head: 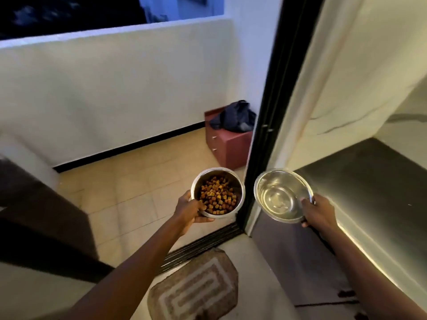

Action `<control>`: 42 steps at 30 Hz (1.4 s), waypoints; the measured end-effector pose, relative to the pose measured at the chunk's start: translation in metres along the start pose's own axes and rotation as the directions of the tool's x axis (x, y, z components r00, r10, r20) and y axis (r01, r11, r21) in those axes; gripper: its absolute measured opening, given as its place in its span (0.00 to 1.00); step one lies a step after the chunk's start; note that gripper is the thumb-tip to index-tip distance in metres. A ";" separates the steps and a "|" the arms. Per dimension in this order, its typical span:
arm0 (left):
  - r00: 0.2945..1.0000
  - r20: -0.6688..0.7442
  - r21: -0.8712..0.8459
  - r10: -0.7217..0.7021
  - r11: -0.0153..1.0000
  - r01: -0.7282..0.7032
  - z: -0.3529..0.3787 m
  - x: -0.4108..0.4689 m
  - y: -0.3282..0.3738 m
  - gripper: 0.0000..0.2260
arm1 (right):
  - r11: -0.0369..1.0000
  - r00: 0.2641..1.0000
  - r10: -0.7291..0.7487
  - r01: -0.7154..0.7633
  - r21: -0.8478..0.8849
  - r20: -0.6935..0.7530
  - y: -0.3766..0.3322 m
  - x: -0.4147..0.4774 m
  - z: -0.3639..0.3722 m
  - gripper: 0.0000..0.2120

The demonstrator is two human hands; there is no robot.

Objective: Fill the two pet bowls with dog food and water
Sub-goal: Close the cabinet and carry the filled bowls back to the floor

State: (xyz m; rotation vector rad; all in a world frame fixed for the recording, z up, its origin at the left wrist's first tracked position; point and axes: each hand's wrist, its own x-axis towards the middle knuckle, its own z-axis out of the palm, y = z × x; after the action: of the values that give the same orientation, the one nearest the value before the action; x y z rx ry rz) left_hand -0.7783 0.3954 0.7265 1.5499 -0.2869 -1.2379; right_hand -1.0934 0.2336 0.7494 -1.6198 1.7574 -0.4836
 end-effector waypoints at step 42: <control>0.825 -0.505 -0.349 -0.255 0.934 0.076 -0.435 0.525 0.178 0.29 | 0.993 0.874 0.110 -0.121 -0.006 0.474 -0.444 0.334 0.634 0.04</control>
State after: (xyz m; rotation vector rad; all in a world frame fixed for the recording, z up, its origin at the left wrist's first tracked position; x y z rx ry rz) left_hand -0.1292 0.1999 0.5329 1.5909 0.4142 -0.8633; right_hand -0.3277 -0.0461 0.5340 -1.4512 1.4543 -0.0372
